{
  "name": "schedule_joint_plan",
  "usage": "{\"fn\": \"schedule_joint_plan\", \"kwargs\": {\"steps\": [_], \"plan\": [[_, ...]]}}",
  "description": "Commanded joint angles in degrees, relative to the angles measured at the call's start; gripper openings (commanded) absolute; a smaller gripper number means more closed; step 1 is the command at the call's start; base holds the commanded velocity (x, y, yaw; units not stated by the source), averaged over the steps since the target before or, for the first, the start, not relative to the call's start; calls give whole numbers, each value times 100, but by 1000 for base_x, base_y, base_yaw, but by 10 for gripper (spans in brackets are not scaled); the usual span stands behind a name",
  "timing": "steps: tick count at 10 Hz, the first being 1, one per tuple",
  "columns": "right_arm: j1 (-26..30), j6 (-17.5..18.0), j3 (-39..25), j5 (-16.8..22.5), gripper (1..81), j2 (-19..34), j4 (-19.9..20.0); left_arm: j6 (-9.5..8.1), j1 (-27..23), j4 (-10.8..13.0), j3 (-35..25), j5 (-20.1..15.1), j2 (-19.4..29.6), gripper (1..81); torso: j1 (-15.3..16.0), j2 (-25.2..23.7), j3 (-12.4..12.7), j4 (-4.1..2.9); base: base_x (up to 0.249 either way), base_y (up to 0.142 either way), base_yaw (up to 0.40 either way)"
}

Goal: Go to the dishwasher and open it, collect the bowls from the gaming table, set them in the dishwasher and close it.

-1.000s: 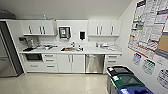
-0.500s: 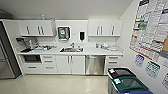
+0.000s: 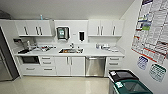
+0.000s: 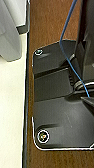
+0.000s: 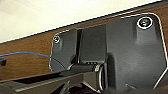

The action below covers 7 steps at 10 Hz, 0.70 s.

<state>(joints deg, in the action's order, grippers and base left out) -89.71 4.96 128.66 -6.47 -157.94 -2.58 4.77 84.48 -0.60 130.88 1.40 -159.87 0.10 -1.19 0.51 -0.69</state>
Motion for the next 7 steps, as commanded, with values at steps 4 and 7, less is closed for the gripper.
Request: {"fn": "schedule_joint_plan", "kwargs": {"steps": [4, 7], "plan": [[273, -22, -88, 252, 811, 76, -23, 51, -322, 24, -97, -290, 60, 811, 4, 2, 0, 0, 152, 0, 0], [273, -22, -70, 252, 811, 67, -23, 51, -322, 16, -97, -290, 60, 811, 2, 2, 0, 0, 143, 66, 0]]}}
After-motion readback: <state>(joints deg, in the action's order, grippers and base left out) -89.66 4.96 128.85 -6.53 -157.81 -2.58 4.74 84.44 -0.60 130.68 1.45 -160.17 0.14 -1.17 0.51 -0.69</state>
